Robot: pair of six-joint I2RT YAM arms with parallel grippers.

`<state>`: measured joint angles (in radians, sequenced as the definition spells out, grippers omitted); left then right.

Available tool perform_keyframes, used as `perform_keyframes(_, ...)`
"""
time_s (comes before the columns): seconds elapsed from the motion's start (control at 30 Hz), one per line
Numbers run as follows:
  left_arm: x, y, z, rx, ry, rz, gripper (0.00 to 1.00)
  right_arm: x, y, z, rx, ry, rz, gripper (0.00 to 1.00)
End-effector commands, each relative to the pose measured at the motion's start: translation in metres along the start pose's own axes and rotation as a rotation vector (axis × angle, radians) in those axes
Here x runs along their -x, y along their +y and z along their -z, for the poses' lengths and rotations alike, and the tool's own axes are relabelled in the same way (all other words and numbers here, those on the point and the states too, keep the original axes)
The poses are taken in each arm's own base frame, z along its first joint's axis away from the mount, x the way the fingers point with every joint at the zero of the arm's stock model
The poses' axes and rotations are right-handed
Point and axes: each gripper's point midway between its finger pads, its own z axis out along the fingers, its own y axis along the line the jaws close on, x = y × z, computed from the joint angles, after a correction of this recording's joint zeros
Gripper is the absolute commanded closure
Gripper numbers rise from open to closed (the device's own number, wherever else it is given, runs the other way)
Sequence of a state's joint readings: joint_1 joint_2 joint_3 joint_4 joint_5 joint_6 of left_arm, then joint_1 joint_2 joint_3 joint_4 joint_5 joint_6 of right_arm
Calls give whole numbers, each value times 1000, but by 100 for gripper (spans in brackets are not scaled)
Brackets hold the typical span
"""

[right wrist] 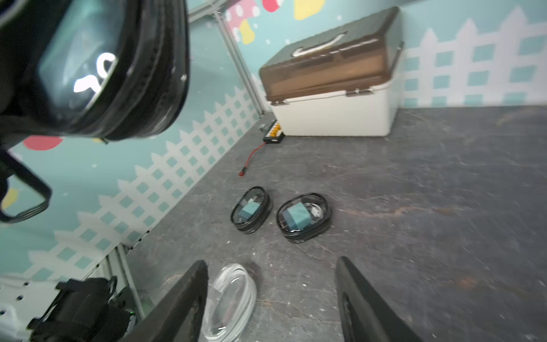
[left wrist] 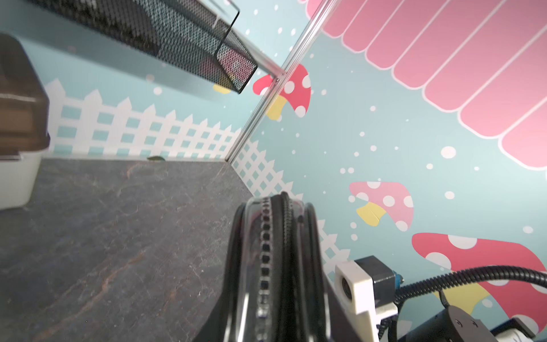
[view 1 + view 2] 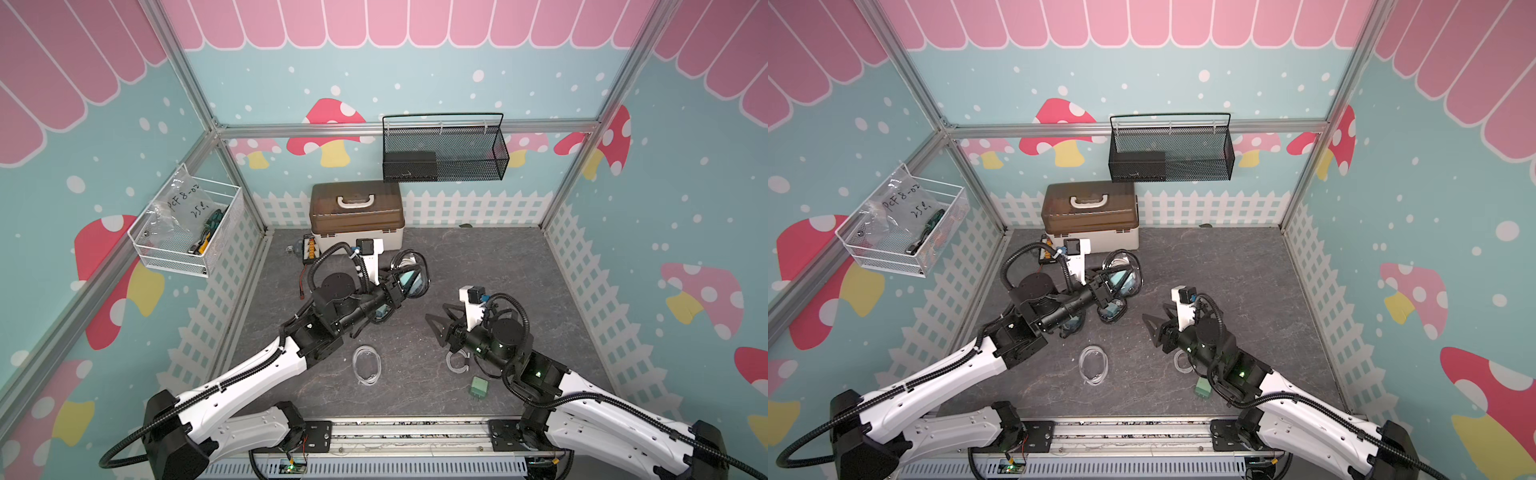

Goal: Pack away charging kits
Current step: Pick up the storage bag at the center of the board, then zip the zipper on the storage bag.

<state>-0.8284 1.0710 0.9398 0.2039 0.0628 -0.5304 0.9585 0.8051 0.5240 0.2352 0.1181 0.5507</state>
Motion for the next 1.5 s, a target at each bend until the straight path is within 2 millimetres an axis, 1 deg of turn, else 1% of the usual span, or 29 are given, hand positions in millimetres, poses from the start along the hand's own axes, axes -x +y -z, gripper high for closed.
perform_keyframes(0.0,20,-19,12,-21,-72,-194,100,46,40,1,79,-181,131,40)
perform_keyframes(0.1,31,-37,21,-66,-115,-255,100,55,80,2,166,-277,222,42)
perform_keyframes(0.17,38,-49,26,-102,-142,-289,100,60,96,3,192,-334,252,42)
perform_keyframes(0.2,40,-56,29,-124,-154,-313,100,63,100,2,195,-355,257,42)
perform_keyframes(0.3,48,-68,36,-146,-183,-350,100,76,102,-5,161,-386,254,45)
perform_keyframes(0.33,49,-69,38,-145,-187,-356,100,80,99,-7,131,-394,245,46)
perform_keyframes(0.37,51,-70,39,-146,-193,-363,100,84,99,-8,117,-400,243,50)
perform_keyframes(0.5,52,-68,40,-131,-204,-370,100,95,102,-7,121,-450,229,55)
perform_keyframes(0.63,54,-62,41,-95,-227,-361,100,101,107,-12,124,-462,227,58)
perform_keyframes(0.77,57,-56,42,-66,-253,-351,100,103,118,-16,166,-471,228,60)
perform_keyframes(0.9,58,-56,41,-62,-252,-345,100,107,118,-19,157,-480,213,61)
perform_keyframes(1.0,59,-54,42,-56,-257,-339,100,110,118,-22,145,-483,200,65)
perform_keyframes(1.17,58,-51,43,-43,-267,-334,100,115,126,-23,181,-487,175,67)
perform_keyframes(1.33,59,-49,45,-38,-277,-323,100,119,128,-28,173,-490,154,70)
perform_keyframes(1.4,59,-49,46,-36,-279,-320,100,121,129,-30,173,-491,146,72)
perform_keyframes(1.47,58,-48,46,-32,-279,-320,100,123,130,-31,172,-495,136,76)
